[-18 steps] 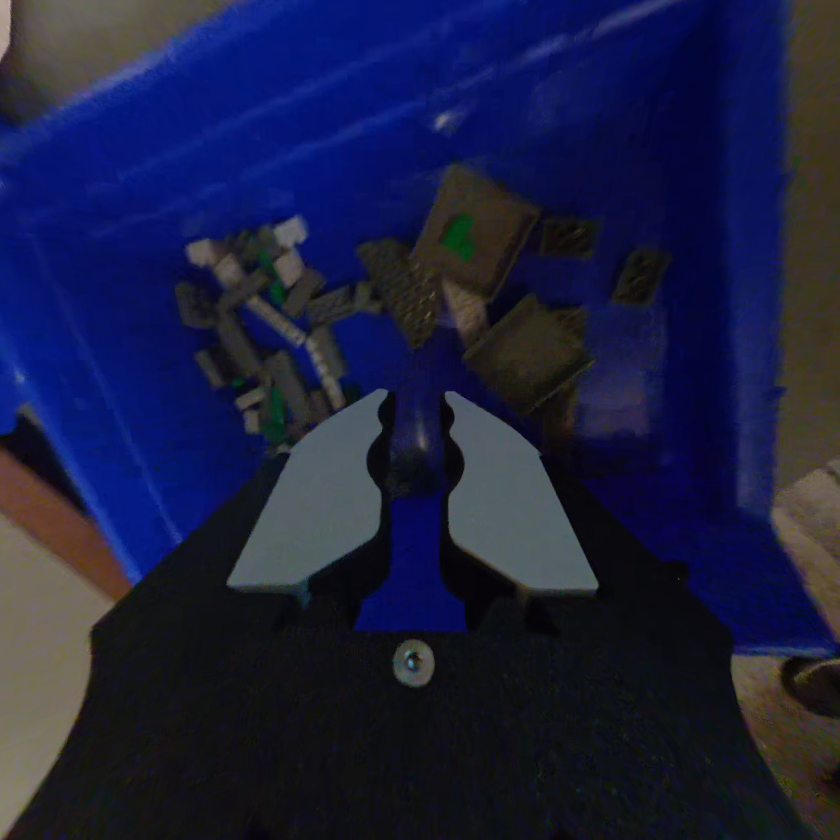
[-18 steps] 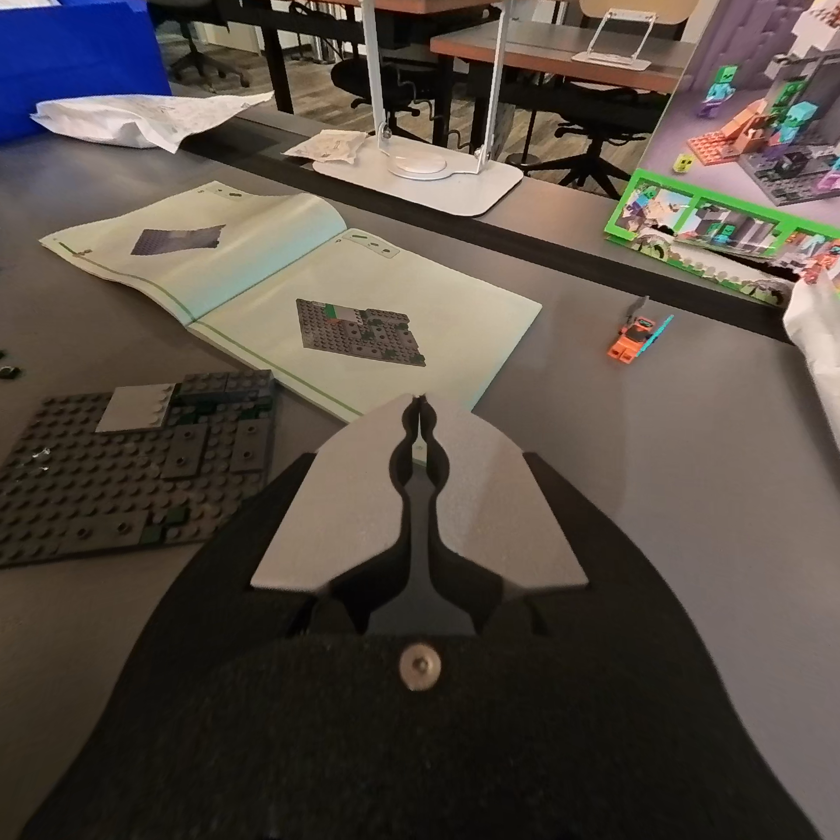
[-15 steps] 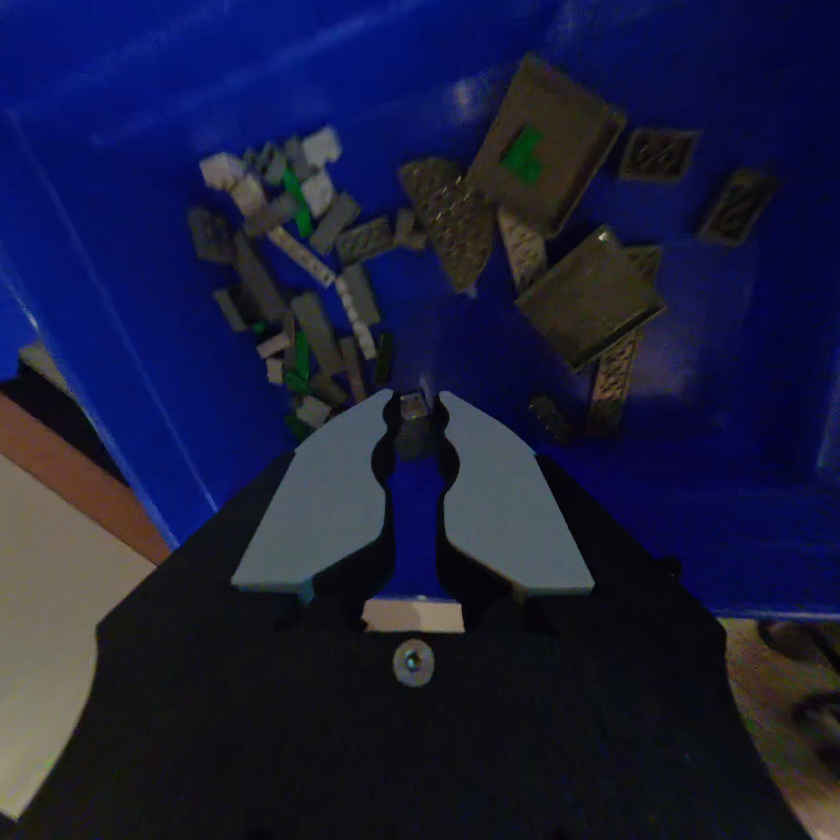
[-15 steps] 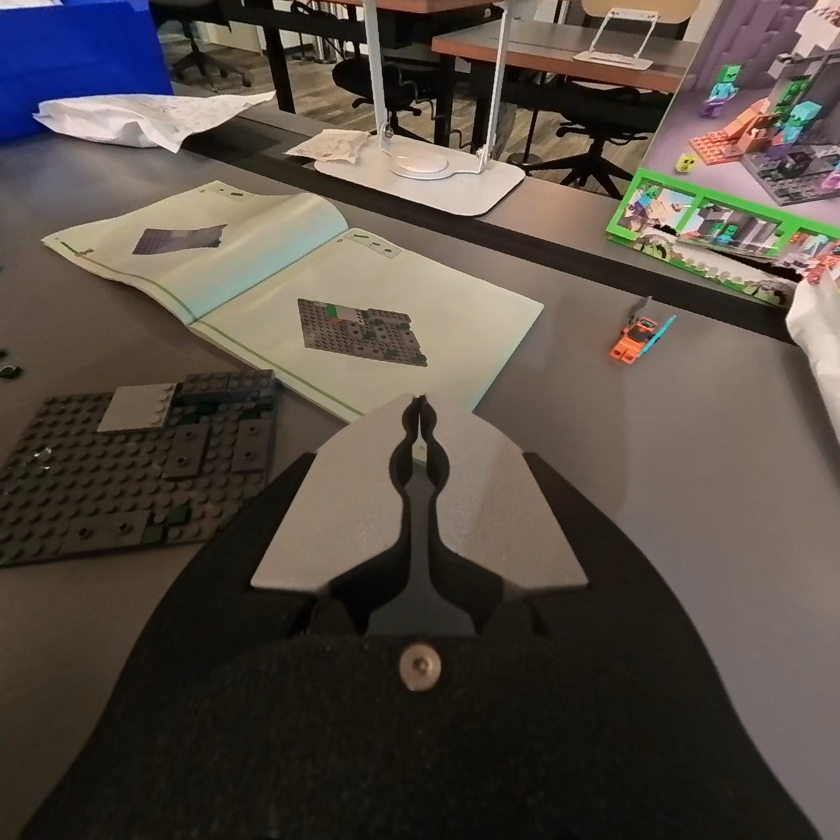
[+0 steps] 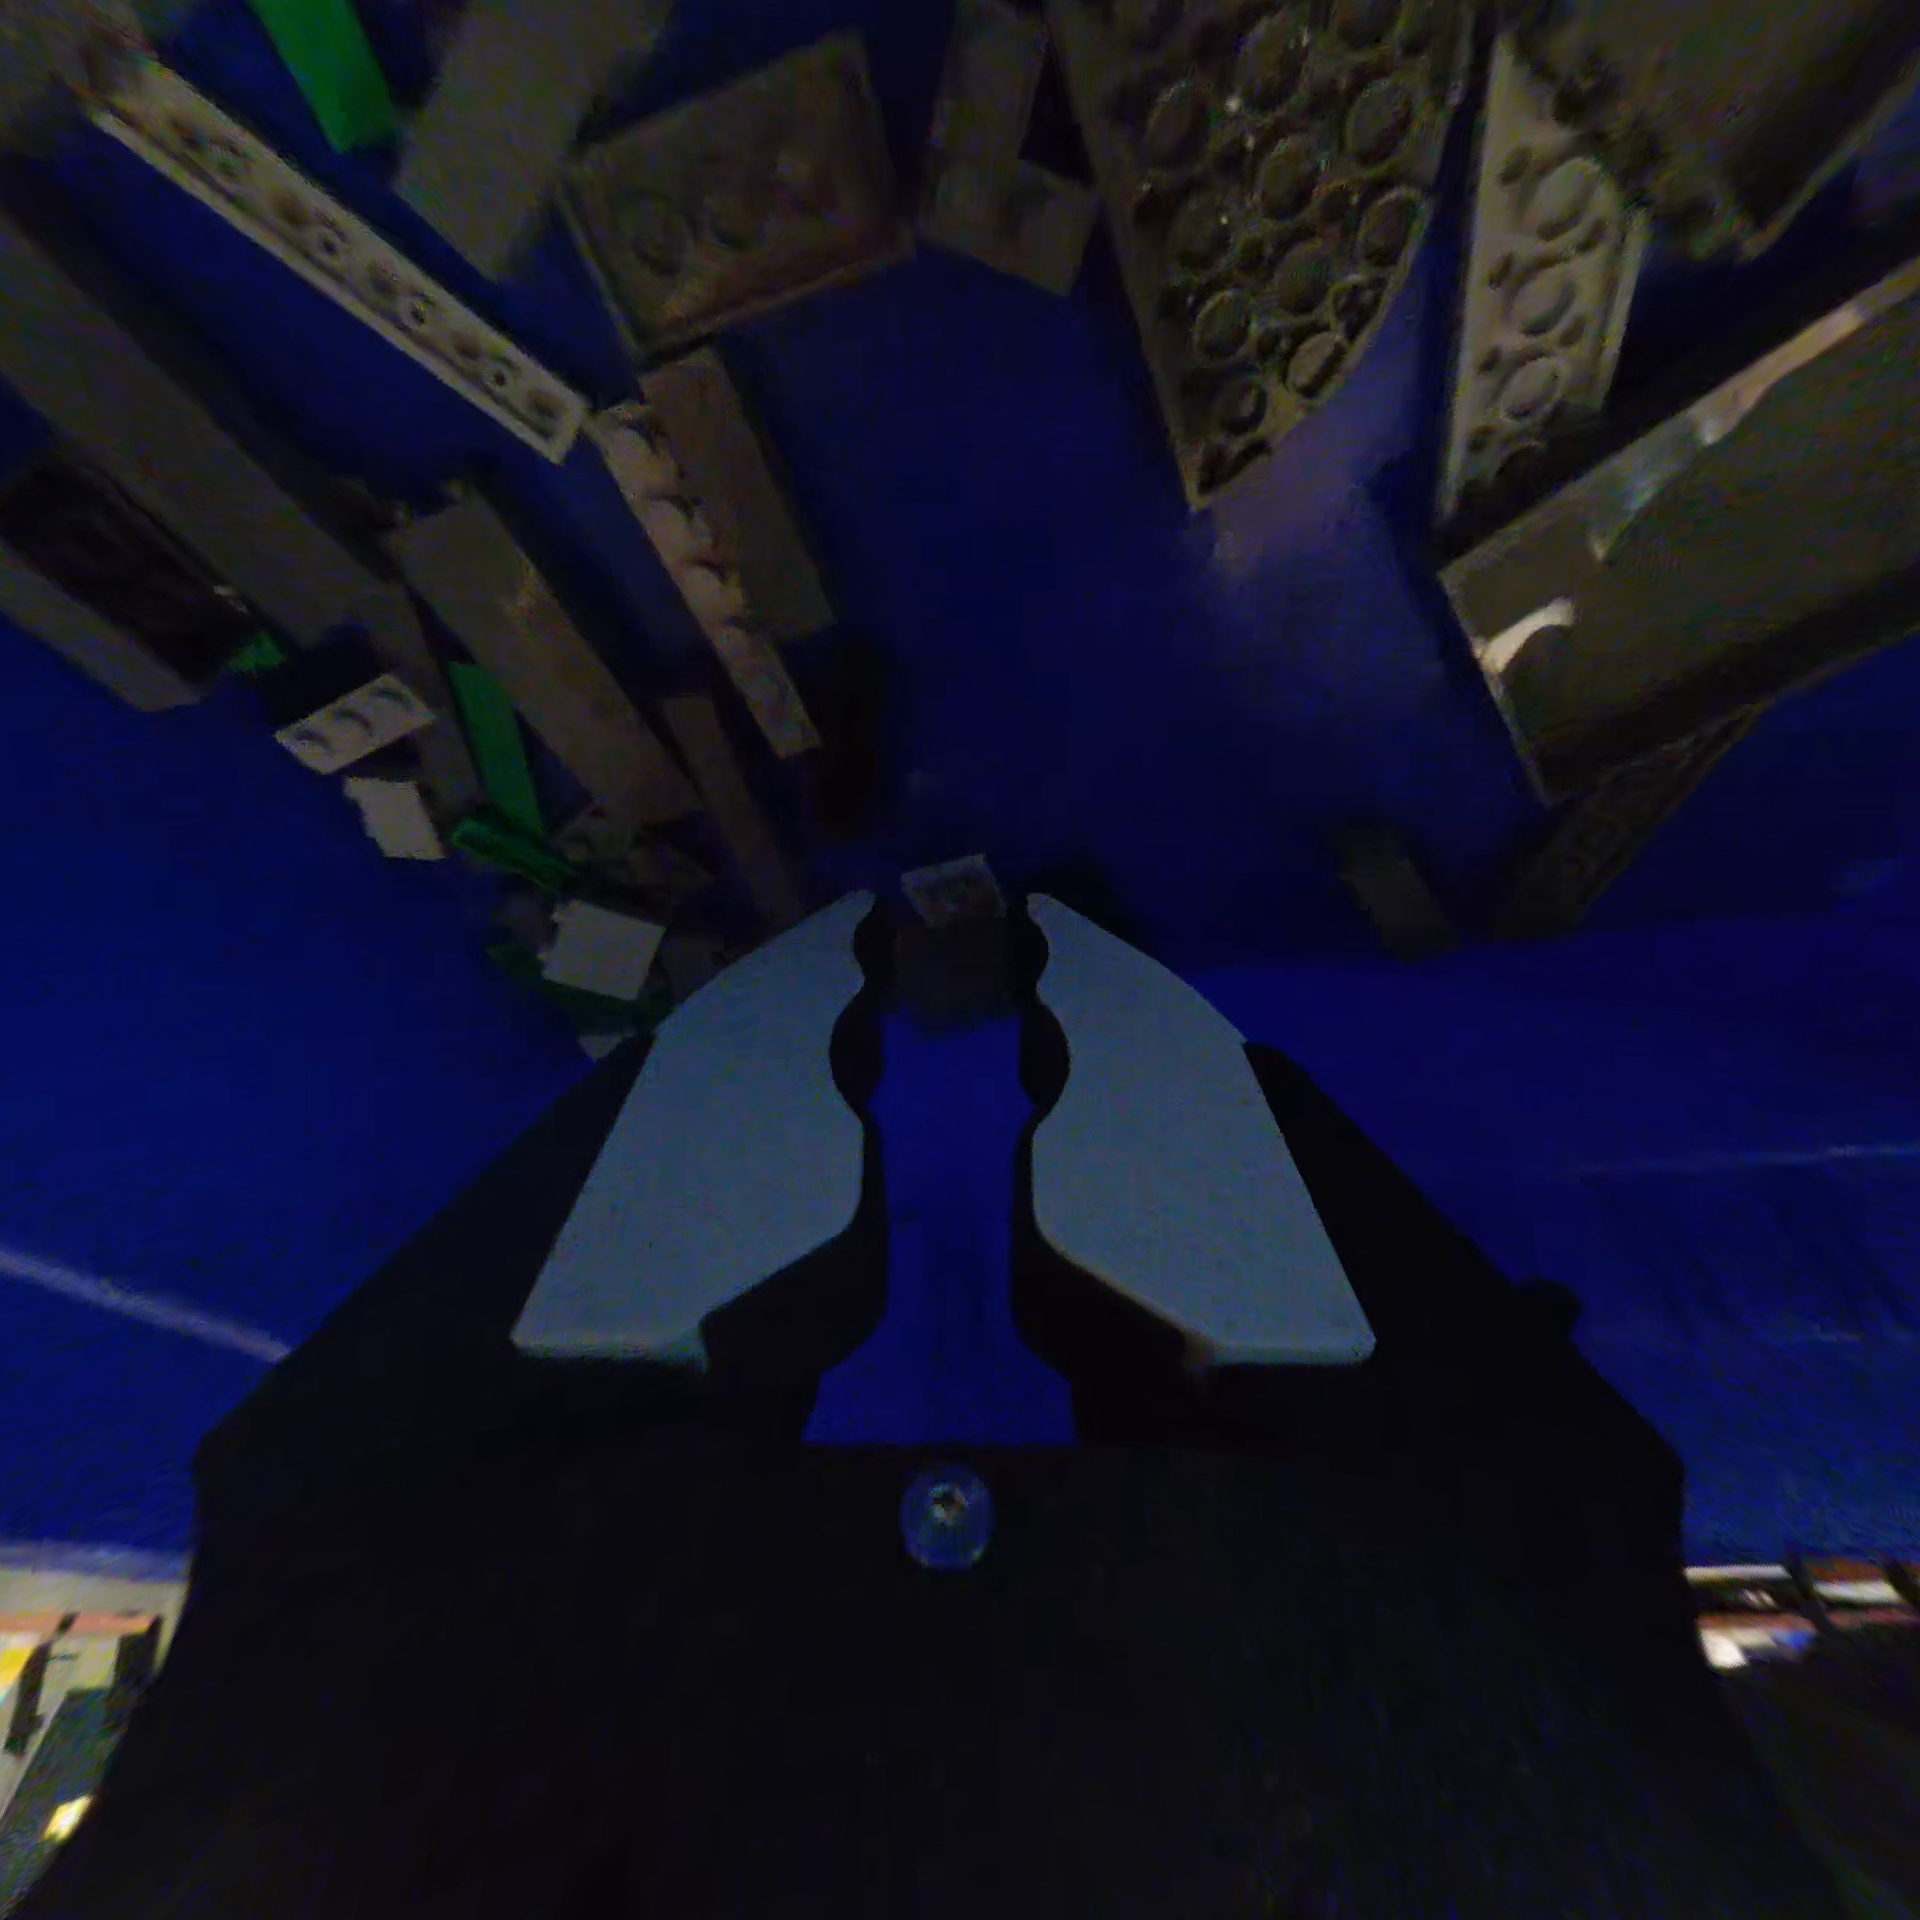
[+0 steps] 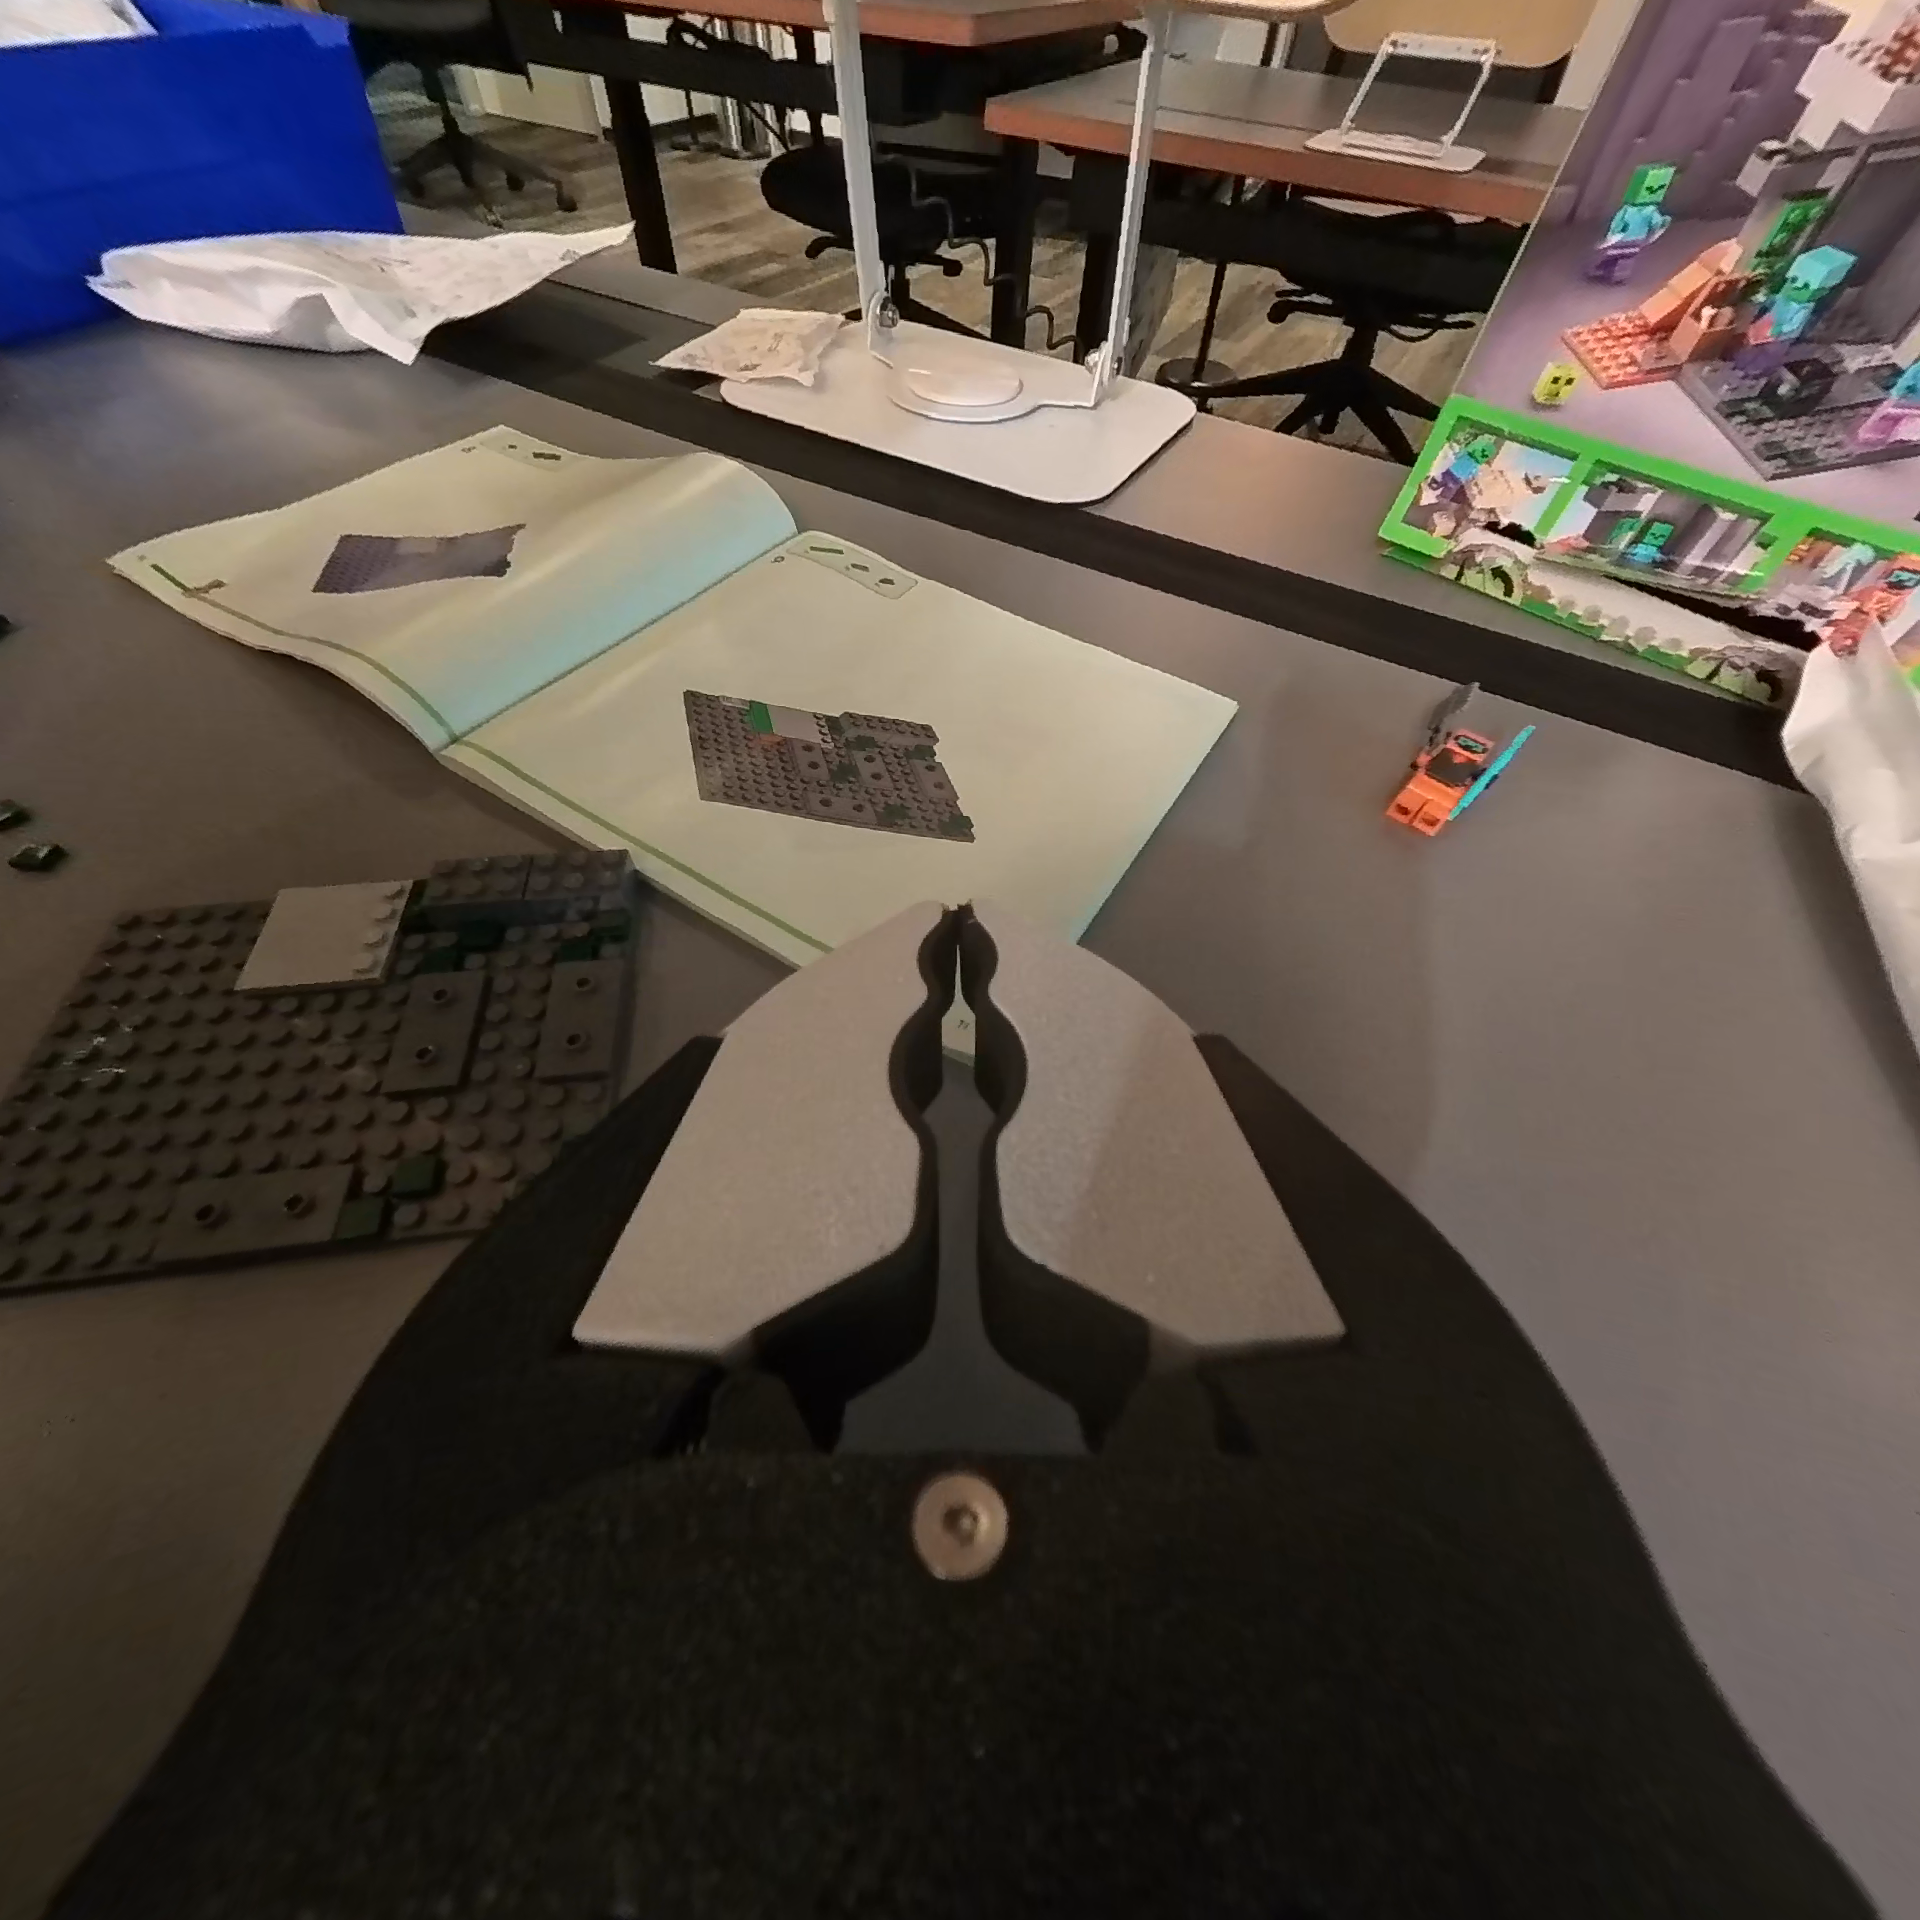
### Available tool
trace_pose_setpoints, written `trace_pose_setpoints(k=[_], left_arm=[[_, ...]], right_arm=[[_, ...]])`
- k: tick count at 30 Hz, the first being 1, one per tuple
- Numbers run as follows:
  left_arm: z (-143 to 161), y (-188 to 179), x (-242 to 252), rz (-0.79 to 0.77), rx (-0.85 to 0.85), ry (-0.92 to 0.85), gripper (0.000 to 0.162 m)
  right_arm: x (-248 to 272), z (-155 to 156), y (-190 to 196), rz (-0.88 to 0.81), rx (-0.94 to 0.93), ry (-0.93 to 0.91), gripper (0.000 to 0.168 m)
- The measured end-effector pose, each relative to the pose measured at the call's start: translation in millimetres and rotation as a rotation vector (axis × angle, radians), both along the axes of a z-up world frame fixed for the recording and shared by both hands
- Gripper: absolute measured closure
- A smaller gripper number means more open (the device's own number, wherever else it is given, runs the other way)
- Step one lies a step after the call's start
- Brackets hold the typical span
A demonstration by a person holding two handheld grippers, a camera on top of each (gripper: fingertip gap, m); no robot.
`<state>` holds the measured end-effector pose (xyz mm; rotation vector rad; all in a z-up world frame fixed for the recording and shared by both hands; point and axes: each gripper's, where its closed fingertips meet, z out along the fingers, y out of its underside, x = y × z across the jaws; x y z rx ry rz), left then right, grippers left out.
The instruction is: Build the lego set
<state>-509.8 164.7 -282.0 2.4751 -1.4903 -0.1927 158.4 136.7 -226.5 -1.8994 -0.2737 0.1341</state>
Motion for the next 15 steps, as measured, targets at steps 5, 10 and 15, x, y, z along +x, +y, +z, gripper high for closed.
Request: trace_pose_setpoints(k=[5,10,15], left_arm=[[-5.5,2.5,-2.7,0.032,-0.015,0.027,0.140],[-5.7,3.1,-5.7,0.050,-0.019,0.033,0.142],[8.6,5.7,0.1,0.063,0.028,-0.034,0.145]], right_arm=[[2.6,0.9,-0.7,-0.006,0.002,0.007,0.168],[1.3,0.2,-0.6,0.000,-0.001,0.004,0.168],[3.4,1.5,-1.2,-0.006,0.003,0.008,0.168]])
